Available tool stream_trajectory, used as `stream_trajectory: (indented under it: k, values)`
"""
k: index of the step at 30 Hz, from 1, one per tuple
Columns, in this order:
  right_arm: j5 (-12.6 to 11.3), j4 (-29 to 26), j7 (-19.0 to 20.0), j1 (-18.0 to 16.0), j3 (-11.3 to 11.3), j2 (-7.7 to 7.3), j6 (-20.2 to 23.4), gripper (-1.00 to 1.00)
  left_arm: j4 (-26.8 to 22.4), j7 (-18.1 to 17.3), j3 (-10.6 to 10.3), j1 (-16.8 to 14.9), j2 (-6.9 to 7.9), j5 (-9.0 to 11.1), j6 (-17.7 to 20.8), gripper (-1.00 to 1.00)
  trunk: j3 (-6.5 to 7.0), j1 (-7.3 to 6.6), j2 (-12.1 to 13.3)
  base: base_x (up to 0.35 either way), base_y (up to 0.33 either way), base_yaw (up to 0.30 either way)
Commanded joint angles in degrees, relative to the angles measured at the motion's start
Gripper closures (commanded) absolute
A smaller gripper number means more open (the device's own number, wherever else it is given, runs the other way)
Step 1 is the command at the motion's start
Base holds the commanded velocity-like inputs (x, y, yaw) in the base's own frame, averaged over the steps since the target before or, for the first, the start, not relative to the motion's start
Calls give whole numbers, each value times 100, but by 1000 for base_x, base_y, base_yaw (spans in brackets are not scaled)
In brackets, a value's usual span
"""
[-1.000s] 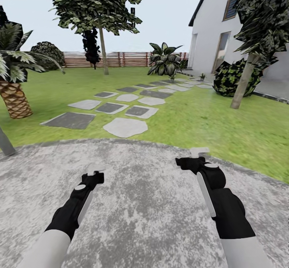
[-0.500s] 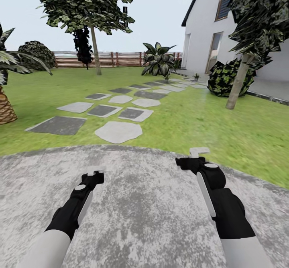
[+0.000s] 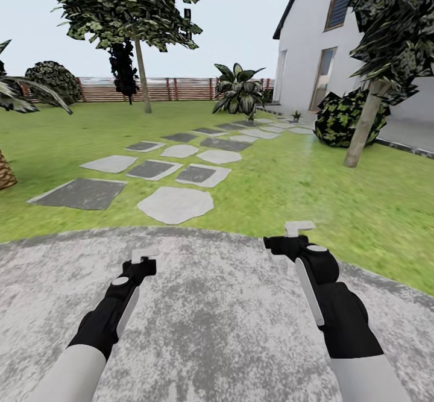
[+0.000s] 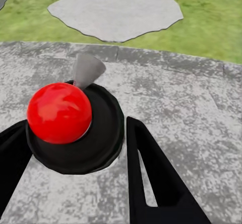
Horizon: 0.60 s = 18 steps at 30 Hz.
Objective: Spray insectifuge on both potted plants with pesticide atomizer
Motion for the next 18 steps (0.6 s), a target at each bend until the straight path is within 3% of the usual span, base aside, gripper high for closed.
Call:
stream_trajectory:
  k: [1,18]
  values:
    - [-14,-5,-37,-4,7,0,27,-100,-9,15,2,-1,-2,7,32,100,-6,2,-2,347,0,0]
    - [-14,-5,-37,-4,20,0,27,-100,-11,15,2,-3,-2,1,32,100,-6,2,-2,347,0,0]
